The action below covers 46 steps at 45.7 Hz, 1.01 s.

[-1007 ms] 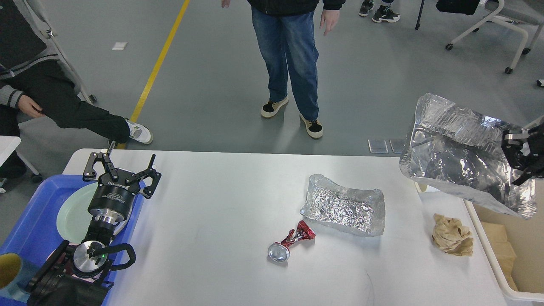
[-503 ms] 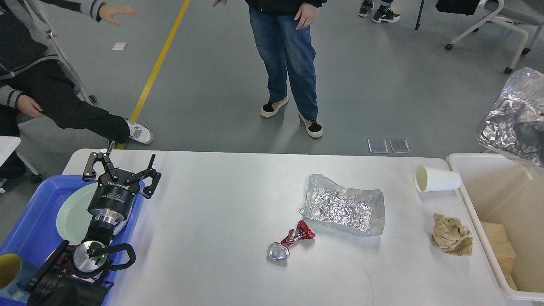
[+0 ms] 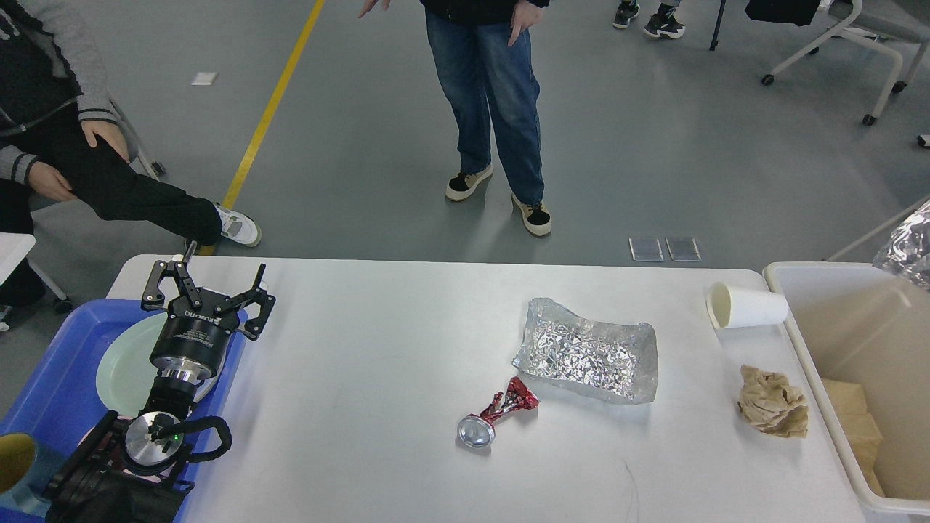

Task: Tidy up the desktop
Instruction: 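Lower the foil into the bin and open the right gripper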

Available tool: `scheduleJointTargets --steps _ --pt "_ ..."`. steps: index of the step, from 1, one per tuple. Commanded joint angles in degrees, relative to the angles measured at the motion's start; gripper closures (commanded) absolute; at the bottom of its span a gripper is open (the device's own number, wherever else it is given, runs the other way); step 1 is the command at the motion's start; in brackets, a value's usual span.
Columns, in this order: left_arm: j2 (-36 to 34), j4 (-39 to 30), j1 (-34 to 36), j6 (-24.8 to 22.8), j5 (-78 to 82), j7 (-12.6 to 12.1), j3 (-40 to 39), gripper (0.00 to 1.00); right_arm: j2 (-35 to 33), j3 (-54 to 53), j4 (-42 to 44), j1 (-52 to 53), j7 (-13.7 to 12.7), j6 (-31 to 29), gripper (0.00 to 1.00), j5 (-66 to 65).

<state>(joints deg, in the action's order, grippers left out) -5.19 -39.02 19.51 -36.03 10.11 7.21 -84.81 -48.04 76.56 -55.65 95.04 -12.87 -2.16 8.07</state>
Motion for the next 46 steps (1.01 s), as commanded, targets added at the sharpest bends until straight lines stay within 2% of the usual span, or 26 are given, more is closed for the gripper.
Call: scheduleJointTargets --steps 1,8,9,14,20,28,32,46 --pt "0.0 0.0 0.0 0.0 0.0 0.0 0.0 0.04 -0.3 -8.9 9.6 -11.3 -0.1 0.6 1.0 0.0" --pt "0.0 0.0 0.0 0.0 0.0 0.0 0.0 0.04 2.5 -20.6 24.3 -28.5 -0.1 0.9 1.0 1.3" --pt "0.0 0.0 0.0 0.0 0.0 0.0 0.0 0.04 4.5 -23.6 28.8 -33.4 -0.1 1.7 1.0 1.3" --pt "0.0 0.0 0.0 0.0 0.0 0.0 0.0 0.04 9.8 -30.8 40.4 -44.9 -0.1 3.4 1.0 1.4" --pt "0.0 0.0 0.0 0.0 0.0 0.0 0.0 0.04 16.9 -34.3 49.9 -55.1 -0.1 5.1 1.0 1.3" --pt "0.0 0.0 0.0 0.0 0.0 0.0 0.0 0.04 22.1 -35.9 52.0 -60.9 -0.1 11.6 1.0 1.4" --pt "0.0 0.0 0.0 0.0 0.0 0.1 0.0 0.04 24.0 -36.7 52.0 -63.0 -0.1 12.2 1.0 1.5" --pt "0.0 0.0 0.0 0.1 0.0 0.0 0.0 0.04 24.4 -39.0 52.0 -63.8 0.0 12.1 1.0 1.4"
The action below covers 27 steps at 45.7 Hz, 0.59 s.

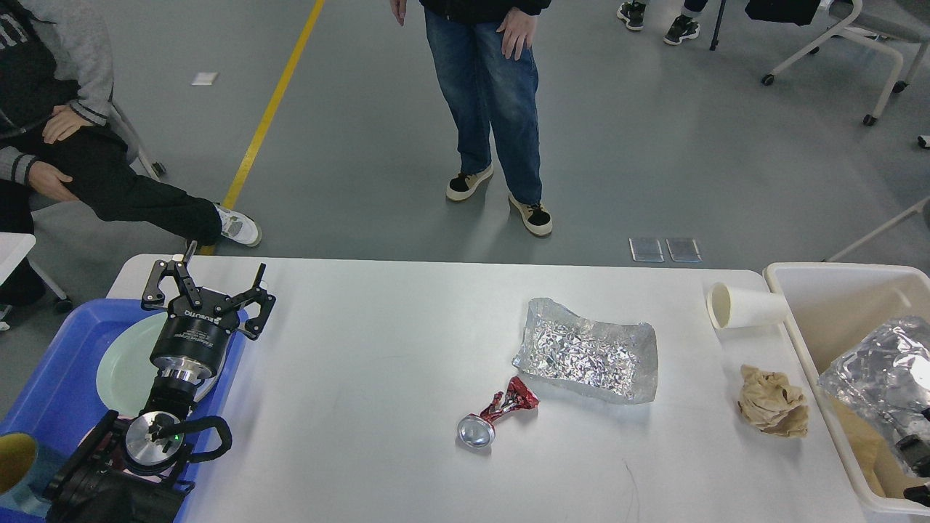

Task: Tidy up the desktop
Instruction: 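Lower the foil into the bin and open the right gripper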

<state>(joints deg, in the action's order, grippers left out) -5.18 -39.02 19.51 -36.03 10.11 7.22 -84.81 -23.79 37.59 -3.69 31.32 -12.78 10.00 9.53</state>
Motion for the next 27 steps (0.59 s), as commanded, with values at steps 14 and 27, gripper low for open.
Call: scheduleJointTargets --steps 14,27 --pt "0.0 0.0 0.0 0.0 0.0 0.0 0.0 0.04 0.1 0.4 -0.6 -0.5 0.0 5.4 0.0 -0.1" --pt "0.0 0.0 0.0 0.0 0.0 0.0 0.0 0.04 -0.1 0.5 -0.9 0.2 0.0 5.4 0.0 -0.1"
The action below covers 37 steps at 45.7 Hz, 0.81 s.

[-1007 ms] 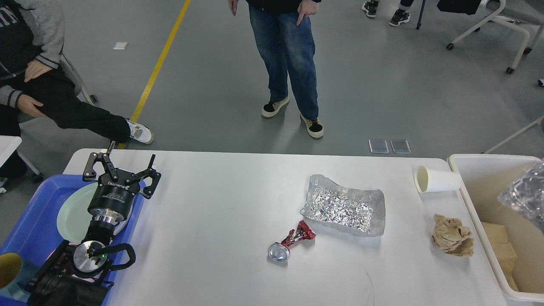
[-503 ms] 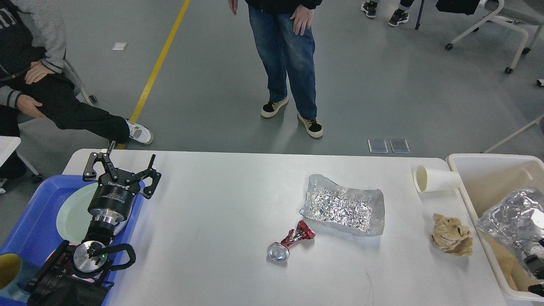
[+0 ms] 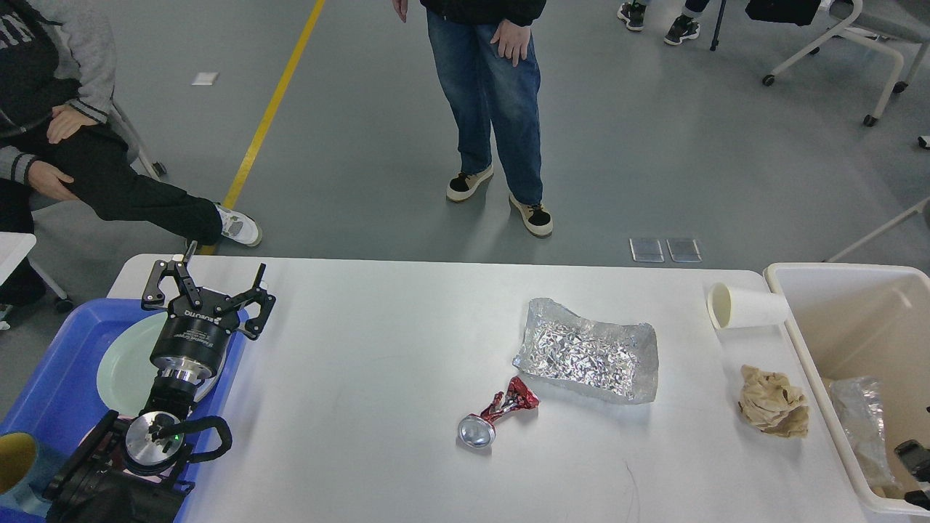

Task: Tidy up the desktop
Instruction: 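Lower the foil into the bin and open the right gripper, then raise the right gripper and move it over the foil tray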

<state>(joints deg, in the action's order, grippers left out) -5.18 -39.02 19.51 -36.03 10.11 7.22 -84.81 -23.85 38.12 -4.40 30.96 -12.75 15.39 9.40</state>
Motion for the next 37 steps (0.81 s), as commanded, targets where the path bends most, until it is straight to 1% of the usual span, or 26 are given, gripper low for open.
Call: scheduleJointTargets --steps 1,6,10,17,22,28,32,35,37 --pt "0.0 0.0 0.0 0.0 0.0 0.0 0.0 0.04 -0.1 -0.1 -0.3 0.8 0.0 -0.1 0.0 0.0" --pt "0.0 0.0 0.0 0.0 0.0 0.0 0.0 0.04 -0.5 0.0 -2.6 2.1 0.3 -0.4 0.0 -0.2" --pt "0.0 0.0 0.0 0.0 0.0 0.0 0.0 0.04 -5.1 0.6 -9.0 5.8 0.4 -1.6 0.0 -1.1" --pt "0.0 0.0 0.0 0.0 0.0 0.0 0.0 0.04 -11.2 6.3 -23.2 18.5 0.1 -4.8 0.0 -4.5" --pt "0.0 0.0 0.0 0.0 0.0 0.0 0.0 0.04 -12.5 13.1 -32.6 28.0 -0.3 -8.1 0.0 -6.1" --pt "0.0 0.0 0.0 0.0 0.0 0.0 0.0 0.04 -11.7 25.3 -45.5 43.3 -0.3 -14.6 0.0 -7.3" --pt "0.0 0.0 0.0 0.0 0.0 0.0 0.0 0.04 -9.0 31.4 -52.9 53.8 -0.3 -20.1 0.0 -7.1" --pt "0.0 0.0 0.0 0.0 0.0 0.0 0.0 0.04 -6.1 34.3 -55.9 60.6 -0.3 -26.7 0.0 -7.0" --pt "0.0 0.0 0.0 0.0 0.0 0.0 0.0 0.04 -3.8 35.6 -56.5 63.9 -0.3 -32.9 0.0 -6.9"
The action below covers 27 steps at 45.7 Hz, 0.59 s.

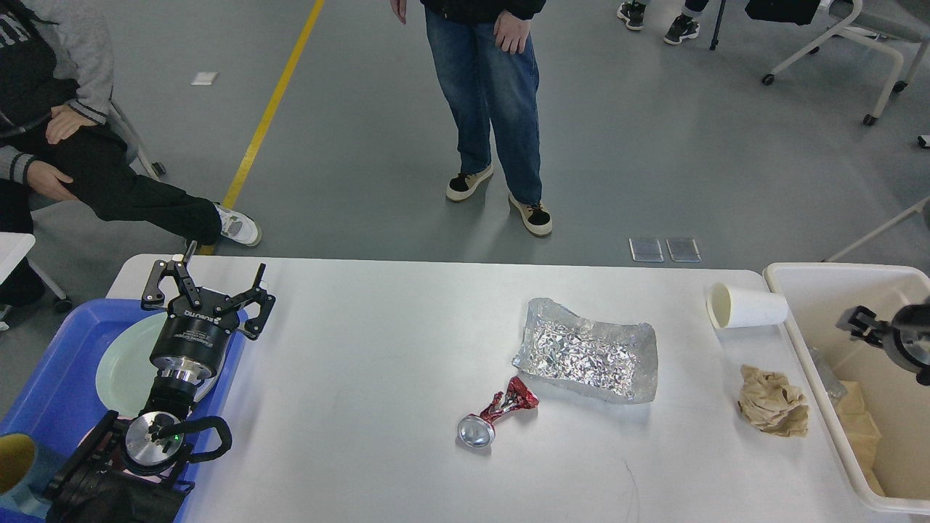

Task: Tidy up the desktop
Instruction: 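Raise the right gripper and move it over the foil tray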

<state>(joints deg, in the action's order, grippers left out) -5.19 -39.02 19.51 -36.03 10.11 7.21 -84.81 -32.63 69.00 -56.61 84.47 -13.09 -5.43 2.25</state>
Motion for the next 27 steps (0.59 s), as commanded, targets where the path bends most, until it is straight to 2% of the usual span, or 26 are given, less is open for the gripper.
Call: scheduleJointTargets --steps 1,6,11,18,27 --pt "0.0 0.0 0.0 0.0 0.0 -0.1 0.0 0.04 6.1 4.9 -4.2 11.8 0.0 -15.5 0.0 0.2" --pt "0.1 0.0 0.0 0.0 0.0 -0.1 0.0 0.04 12.2 5.1 -4.3 17.3 0.0 -32.2 0.0 0.3" --pt "0.1 0.0 0.0 0.0 0.0 -0.1 0.0 0.04 14.7 4.3 -7.0 25.1 0.1 -42.9 0.0 0.6" --pt "0.0 0.0 0.0 0.1 0.0 0.0 0.0 0.04 14.7 2.5 -18.4 36.6 0.1 -46.0 0.0 1.1" --pt "0.0 0.0 0.0 0.0 0.0 0.1 0.0 0.04 13.7 2.3 -30.3 51.0 0.0 -46.3 0.0 2.1"
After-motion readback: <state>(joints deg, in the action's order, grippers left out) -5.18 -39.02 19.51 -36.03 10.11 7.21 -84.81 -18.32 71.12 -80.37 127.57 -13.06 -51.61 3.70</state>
